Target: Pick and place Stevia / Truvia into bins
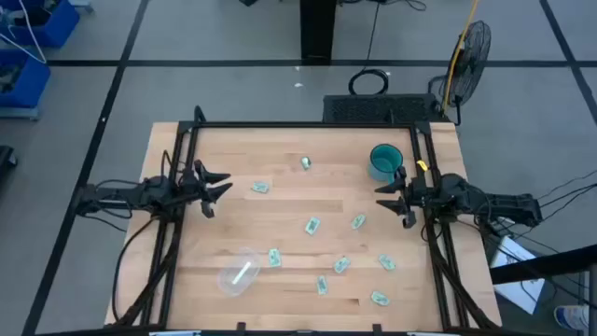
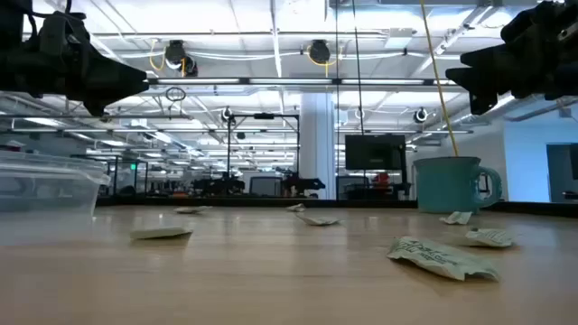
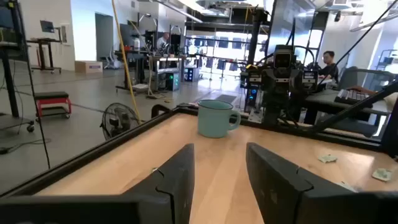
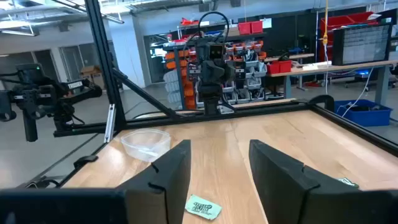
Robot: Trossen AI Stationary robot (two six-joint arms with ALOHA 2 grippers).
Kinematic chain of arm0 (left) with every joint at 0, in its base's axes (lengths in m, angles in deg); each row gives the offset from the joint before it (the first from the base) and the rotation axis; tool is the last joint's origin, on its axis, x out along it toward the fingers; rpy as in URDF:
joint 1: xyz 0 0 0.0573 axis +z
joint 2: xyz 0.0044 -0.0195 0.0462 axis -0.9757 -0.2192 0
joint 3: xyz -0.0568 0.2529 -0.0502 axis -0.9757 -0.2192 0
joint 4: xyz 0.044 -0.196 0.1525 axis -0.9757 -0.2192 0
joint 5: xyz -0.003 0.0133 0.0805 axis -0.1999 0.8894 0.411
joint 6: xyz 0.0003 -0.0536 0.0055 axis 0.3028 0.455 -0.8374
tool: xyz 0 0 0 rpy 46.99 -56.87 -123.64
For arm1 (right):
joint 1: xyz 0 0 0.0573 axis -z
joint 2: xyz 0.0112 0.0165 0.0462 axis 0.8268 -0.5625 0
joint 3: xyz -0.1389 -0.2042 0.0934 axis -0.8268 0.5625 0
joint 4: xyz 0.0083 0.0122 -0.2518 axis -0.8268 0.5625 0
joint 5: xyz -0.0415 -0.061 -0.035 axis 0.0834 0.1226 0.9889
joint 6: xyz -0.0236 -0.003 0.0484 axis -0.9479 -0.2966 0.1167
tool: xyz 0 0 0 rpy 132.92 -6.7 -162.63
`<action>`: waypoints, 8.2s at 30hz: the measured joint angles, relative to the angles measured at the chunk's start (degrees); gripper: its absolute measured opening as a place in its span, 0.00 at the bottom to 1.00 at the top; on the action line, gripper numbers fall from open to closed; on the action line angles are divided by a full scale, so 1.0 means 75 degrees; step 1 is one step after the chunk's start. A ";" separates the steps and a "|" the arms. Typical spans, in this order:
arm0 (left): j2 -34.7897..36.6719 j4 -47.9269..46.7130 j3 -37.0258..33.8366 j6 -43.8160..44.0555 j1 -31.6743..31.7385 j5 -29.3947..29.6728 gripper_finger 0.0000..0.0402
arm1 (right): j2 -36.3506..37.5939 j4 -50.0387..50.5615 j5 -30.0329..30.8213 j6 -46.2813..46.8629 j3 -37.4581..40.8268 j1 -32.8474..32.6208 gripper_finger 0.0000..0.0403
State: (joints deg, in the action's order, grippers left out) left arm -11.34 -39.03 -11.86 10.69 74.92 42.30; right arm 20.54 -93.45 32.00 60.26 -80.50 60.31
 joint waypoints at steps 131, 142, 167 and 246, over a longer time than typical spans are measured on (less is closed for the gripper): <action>-0.7319 0.2074 0.1023 -0.0834 0.1555 -0.1294 0.37 | -0.1487 -0.2135 -0.0393 0.0116 -0.0004 -0.0321 0.39; -1.0599 0.2014 0.2381 -0.1312 0.1495 -0.1224 0.37 | -0.1553 -0.2149 -0.0391 0.0391 0.0002 -0.0321 0.39; -1.1840 0.3327 0.2404 -0.1801 0.1415 -0.0519 0.02 | -0.1589 -0.2643 -0.0332 -0.0548 0.0002 -0.0318 0.38; -1.3650 0.2493 0.6278 -0.1888 0.2502 -0.2957 0.35 | -0.9779 -0.0986 0.4445 -0.1130 -0.4883 -0.2200 0.38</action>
State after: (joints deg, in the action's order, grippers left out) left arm -113.72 -20.34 35.22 -3.47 93.69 20.12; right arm -52.80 -100.85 65.34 51.79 -117.12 43.81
